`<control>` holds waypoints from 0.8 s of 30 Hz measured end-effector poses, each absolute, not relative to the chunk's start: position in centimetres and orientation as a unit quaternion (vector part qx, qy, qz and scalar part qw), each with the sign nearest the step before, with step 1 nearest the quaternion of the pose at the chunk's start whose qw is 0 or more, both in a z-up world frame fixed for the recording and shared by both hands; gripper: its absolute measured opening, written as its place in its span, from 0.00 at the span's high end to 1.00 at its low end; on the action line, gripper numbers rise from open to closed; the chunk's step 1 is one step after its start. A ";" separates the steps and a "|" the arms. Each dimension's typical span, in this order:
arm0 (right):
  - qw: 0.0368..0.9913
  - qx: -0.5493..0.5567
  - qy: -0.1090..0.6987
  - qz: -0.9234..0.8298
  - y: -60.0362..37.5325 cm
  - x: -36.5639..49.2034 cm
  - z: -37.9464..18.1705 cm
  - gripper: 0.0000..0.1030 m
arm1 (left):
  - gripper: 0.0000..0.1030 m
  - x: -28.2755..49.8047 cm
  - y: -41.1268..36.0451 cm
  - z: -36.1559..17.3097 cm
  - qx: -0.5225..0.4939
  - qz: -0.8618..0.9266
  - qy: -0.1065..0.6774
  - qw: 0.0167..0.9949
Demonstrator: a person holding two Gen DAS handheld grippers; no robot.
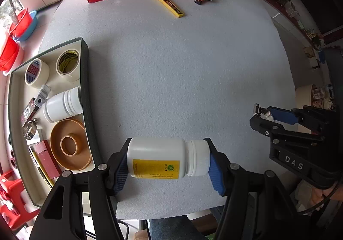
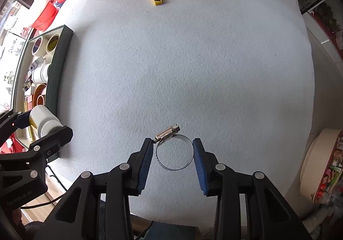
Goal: Organize rigid objects
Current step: 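Lift and carry the bottle and hose clamp over the tray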
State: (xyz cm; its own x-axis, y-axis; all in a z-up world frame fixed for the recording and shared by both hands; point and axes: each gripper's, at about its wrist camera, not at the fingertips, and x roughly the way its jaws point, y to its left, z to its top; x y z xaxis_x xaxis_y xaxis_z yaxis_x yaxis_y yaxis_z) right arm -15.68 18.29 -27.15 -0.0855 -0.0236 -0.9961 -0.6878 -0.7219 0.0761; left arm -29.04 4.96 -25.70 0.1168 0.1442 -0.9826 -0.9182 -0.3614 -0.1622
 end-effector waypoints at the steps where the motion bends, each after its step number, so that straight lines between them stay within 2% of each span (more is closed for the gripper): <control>1: 0.241 -0.630 0.277 0.684 18.2 -15.7 -26.5 0.62 | 0.35 -29.4 4.5 -25.4 -0.589 0.581 0.323 0.459; 11: 0.202 -0.632 0.215 0.717 16.2 -20.8 -23.6 0.62 | 0.35 -35.6 1.0 -22.8 -0.595 0.630 0.261 0.425; 24: 0.115 -0.634 0.149 0.750 10.0 -31.0 -24.1 0.62 | 0.35 -42.6 -4.6 -23.1 -0.608 0.694 0.186 0.338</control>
State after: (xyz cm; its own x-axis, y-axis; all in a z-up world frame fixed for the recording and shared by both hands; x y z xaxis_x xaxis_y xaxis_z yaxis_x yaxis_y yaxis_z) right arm -31.04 10.00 -24.14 -0.1688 -0.0162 -0.9855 -0.3625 -0.9288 0.0774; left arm -42.57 -4.61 -23.05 -0.0334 0.2433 -0.9694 -0.6949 -0.7028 -0.1525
